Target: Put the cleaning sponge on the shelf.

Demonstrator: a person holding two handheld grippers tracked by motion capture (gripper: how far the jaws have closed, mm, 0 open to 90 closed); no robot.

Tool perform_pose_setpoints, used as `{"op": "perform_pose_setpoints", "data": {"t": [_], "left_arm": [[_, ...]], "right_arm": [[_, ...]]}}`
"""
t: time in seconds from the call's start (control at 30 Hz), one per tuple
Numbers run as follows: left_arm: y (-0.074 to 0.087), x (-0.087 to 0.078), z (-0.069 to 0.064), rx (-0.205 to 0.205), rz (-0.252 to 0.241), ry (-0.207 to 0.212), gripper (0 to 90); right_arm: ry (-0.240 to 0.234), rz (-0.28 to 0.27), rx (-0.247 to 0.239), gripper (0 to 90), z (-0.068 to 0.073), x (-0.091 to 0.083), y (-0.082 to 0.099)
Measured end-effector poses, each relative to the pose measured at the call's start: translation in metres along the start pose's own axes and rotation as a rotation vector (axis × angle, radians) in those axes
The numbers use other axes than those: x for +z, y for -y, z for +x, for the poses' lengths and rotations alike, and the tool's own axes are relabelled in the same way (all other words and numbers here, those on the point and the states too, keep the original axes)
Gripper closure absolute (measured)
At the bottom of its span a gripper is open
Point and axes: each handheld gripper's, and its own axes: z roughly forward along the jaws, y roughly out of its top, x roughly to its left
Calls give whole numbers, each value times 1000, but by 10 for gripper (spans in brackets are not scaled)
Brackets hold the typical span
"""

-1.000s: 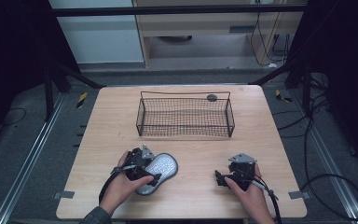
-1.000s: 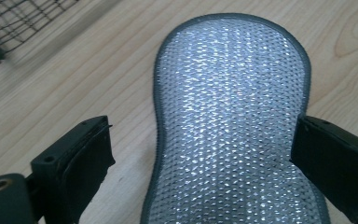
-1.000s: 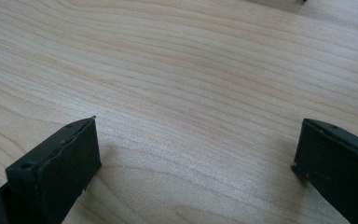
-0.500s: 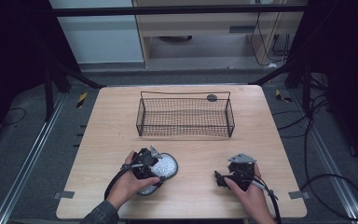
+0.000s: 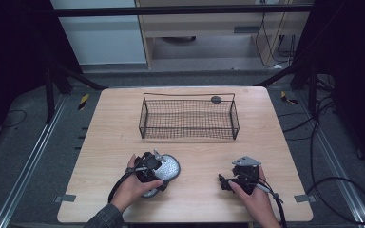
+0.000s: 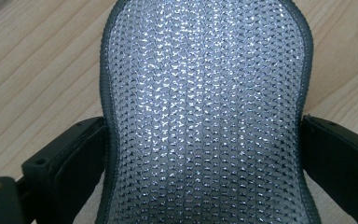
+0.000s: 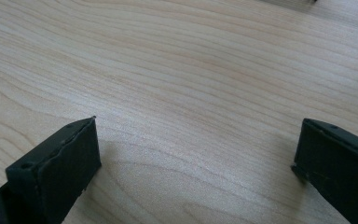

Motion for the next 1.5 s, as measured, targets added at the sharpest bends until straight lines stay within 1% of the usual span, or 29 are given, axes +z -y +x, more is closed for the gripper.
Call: {"op": "perform_pose_setpoints", "data": {"t": [0.03, 0.07, 0.17, 0.23, 0.33, 0.43, 0.47, 0.6, 0.67, 0.7, 0.73, 0.8, 0.87, 0.93, 0.97, 1.07, 1.17, 1.2, 1.23, 1.3, 1.43, 1.5], "left_arm": [[1, 1, 2, -11, -2, 8, 15], [1, 1, 2, -11, -2, 8, 9], [2, 1, 5, -33, -1, 24, 6], [2, 1, 6, -31, -8, 25, 32], [2, -1, 6, -23, -4, 28, 62], [1, -4, 6, -8, -9, 28, 71], [0, -6, 6, 5, -14, 26, 71], [-6, -15, 5, 53, -30, 6, 73], [-10, -20, 6, 73, -35, -16, 73], [-15, -25, 6, 101, -48, -34, 73], [-15, -25, 6, 101, -48, -34, 73], [-20, -29, 9, 126, -57, -46, 73], [-25, -33, 12, 139, -61, -66, 74], [-30, -39, 15, 143, -76, -74, 76], [-30, -39, 15, 143, -76, -74, 76], [-38, -48, 18, 160, -86, -91, 78], [-45, -60, 23, 170, -104, -101, 80], [-45, -60, 23, 170, -104, -101, 81], [-48, -65, 26, 174, -112, -109, 81], [-50, -67, 27, 176, -118, -115, 81], [-59, -80, 35, 199, -128, -142, 83], [-61, -82, 36, 205, -131, -145, 83]], "right_arm": [[-1, -1, -2, 4, 0, 0, 0], [-1, -1, -2, 4, 0, 0, 0], [-4, 1, 0, 4, 0, 0, 0], [-4, 1, 0, 4, 0, 0, 0], [-6, 1, -1, 4, 0, 0, 0], [-6, 1, -1, 4, 0, 0, 0], [-6, 1, -1, 4, 0, 0, 0], [-5, 2, -3, 4, 0, 0, 0], [-6, 1, -4, 4, 0, 0, 0], [-6, 0, -4, 4, 0, 0, 0], [-6, 0, -4, 4, 0, 0, 0], [-7, -1, -5, 4, 0, 0, 0], [-8, -2, -4, 4, 0, 0, 0], [-9, -6, -7, 4, 0, 0, 1], [-8, -9, -14, 3, 0, 0, 1], [-9, -10, -16, 3, 0, 0, 1], [-15, -10, -16, 3, 0, 1, 1], [-15, -10, -16, 3, 0, 1, 1], [-16, -10, -17, 4, 0, 1, 1], [-16, -10, -17, 3, 0, 1, 1], [-18, -9, -12, 4, 1, 0, 0], [-18, -9, -12, 4, 1, 0, 0]]}}
